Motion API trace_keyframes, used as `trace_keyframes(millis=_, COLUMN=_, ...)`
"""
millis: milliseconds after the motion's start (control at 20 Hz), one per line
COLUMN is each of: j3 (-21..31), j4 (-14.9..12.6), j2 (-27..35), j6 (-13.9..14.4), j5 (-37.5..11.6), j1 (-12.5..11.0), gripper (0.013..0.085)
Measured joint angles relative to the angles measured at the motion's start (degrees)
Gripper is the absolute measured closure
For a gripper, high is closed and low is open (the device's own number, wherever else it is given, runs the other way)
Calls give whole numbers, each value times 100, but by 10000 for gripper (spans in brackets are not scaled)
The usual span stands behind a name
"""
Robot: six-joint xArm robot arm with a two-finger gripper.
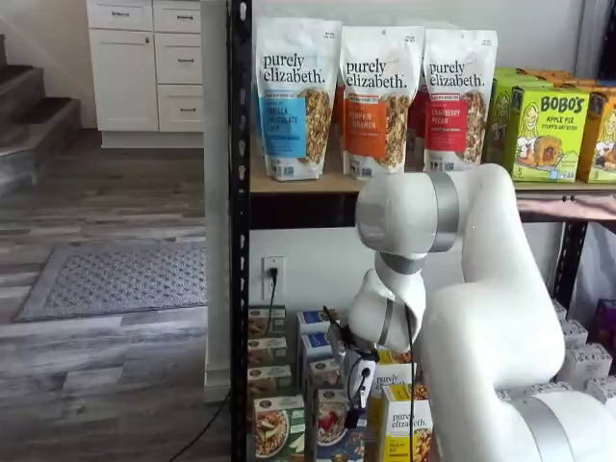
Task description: Pick up the blue and white box that is on the bottom shelf, the second box from the left
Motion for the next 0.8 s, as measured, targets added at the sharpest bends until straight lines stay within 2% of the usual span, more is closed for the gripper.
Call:
trace_keyframes(millis=200, j3=4, j4=48, j2=48, j6=-23, j5=-110, j1=34, gripper=130)
trace_keyframes(millis=600, j3=-11, j4=388, j2=114, j6=-303, j5=-241, j1=73, gripper=130)
trace_keyframes(millis=650, j3=-13, j4=398, j2=114, j6=-312, j5=-236, j1=73, gripper=170)
trace_keyframes(millis=700, j3=-17, j4=406, j2=114, j6=-321, j5=-224, j1=71, gripper=170)
trace_keyframes(millis=800, j3=-21, j4=394, j2=105, j6=-313, j5=-197, j1=62, gripper=250)
